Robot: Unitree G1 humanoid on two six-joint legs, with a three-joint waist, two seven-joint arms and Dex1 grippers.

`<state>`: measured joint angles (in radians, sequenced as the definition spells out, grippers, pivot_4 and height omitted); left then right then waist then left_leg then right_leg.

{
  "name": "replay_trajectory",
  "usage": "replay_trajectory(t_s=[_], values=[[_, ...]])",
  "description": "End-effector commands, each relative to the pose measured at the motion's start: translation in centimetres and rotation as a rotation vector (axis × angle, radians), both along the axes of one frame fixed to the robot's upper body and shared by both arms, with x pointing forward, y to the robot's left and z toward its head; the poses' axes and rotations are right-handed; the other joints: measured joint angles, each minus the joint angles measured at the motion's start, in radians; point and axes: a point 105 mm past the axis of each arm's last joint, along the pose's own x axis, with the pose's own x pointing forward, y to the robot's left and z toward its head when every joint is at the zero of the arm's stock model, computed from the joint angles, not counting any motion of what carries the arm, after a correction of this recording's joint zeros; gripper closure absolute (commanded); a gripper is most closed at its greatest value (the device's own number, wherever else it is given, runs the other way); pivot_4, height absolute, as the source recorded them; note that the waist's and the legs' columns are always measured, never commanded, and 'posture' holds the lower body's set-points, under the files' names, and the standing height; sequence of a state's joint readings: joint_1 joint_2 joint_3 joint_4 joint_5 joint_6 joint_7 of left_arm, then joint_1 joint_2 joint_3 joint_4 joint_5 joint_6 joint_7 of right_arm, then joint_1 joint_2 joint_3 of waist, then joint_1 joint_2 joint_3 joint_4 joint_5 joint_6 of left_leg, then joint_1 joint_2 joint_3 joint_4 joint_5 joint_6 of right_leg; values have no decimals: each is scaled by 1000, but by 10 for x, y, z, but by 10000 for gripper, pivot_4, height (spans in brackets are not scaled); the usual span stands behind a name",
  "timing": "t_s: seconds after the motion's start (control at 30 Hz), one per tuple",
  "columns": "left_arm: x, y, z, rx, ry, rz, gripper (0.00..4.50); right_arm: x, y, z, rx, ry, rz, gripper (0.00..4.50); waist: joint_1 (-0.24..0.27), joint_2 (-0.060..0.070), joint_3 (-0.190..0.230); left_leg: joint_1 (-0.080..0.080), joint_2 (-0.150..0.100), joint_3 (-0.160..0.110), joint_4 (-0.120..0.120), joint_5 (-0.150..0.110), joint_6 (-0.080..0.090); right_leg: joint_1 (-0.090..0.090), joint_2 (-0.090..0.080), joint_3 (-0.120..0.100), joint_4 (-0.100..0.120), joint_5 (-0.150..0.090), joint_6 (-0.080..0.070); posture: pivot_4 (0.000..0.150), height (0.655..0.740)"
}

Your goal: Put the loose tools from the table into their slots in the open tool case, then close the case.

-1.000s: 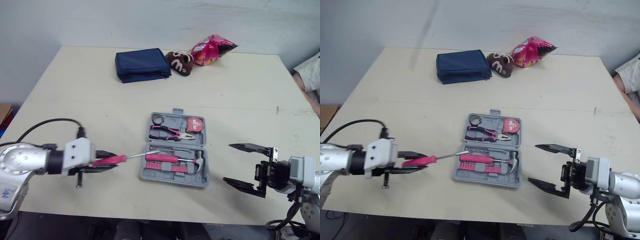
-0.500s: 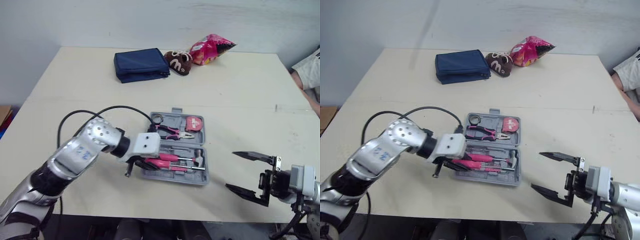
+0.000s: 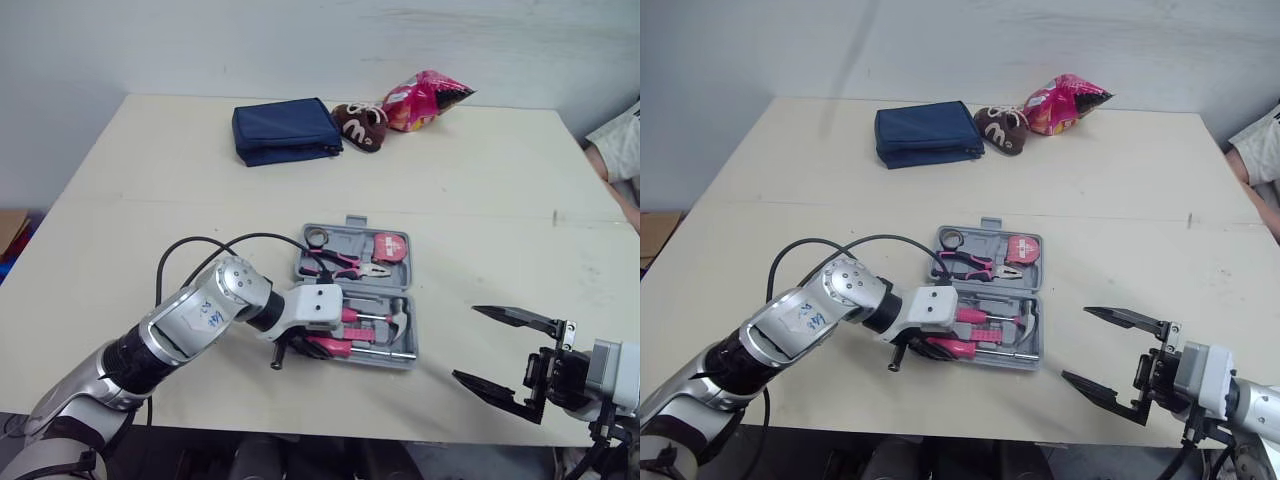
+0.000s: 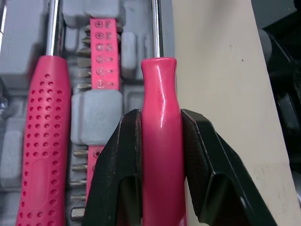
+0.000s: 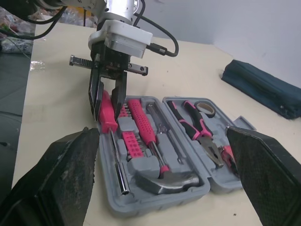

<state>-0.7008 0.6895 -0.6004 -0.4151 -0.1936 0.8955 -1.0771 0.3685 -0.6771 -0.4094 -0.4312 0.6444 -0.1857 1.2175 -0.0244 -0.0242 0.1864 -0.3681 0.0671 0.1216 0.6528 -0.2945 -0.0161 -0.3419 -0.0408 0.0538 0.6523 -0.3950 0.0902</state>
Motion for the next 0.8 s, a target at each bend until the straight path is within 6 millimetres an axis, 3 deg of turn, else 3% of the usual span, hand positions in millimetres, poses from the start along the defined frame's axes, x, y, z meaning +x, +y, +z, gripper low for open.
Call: replay_trajectory(t_s=[0.03, 0.8], values=[[5, -4, 6, -9, -56, 6, 39565, -2, 0, 9, -5, -37, 3, 0, 0, 0, 0, 0, 0, 0, 0, 0, 0, 0, 0, 0, 0, 0, 0, 1500, 7400], [1, -1, -3, 71, -46, -2, 39565, -7, -3, 4, 4, -38, -2, 0, -2, 0, 0, 1, 0, 0, 0, 0, 0, 0, 0, 0, 0, 0, 0, 1500, 7400]])
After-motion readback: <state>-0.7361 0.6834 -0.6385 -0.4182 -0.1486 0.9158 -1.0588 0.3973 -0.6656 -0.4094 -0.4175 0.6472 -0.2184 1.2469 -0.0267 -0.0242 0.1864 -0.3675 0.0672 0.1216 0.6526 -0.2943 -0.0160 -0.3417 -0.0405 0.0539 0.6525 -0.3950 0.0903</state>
